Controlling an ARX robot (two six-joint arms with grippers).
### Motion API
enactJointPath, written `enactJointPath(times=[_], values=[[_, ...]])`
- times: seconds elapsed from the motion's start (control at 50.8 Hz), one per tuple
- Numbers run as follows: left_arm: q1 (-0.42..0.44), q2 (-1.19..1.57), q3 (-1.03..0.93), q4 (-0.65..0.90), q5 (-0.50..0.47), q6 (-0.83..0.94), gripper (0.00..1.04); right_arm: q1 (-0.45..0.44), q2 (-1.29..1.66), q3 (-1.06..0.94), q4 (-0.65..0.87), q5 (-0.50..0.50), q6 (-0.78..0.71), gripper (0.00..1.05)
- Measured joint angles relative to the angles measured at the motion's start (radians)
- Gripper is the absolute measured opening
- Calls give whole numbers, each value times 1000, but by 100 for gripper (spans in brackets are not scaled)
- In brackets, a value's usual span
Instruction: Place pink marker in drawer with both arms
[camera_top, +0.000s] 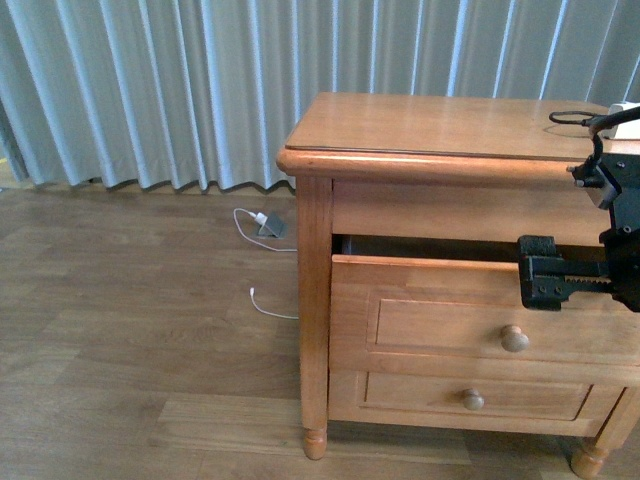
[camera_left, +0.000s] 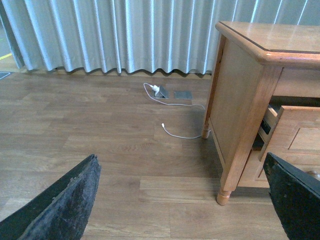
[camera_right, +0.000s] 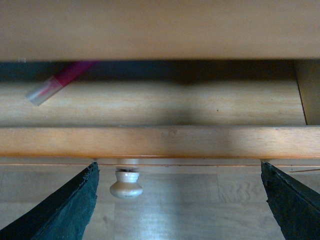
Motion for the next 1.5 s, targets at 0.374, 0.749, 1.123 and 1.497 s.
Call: enactJointPath(times=[0.374, 0.749, 1.123, 1.497], values=[[0, 0, 0, 0, 0, 0, 99, -6, 120, 22, 263, -26, 53, 96], [0, -1, 0, 0, 0, 0, 99, -28, 171, 21, 377, -50, 68, 96], [0, -1, 0, 0, 0, 0, 99, -42, 80, -35, 314, -93, 4, 96], [0, -1, 0, 0, 0, 0, 99, -62, -308, -237, 163, -177, 9, 96]])
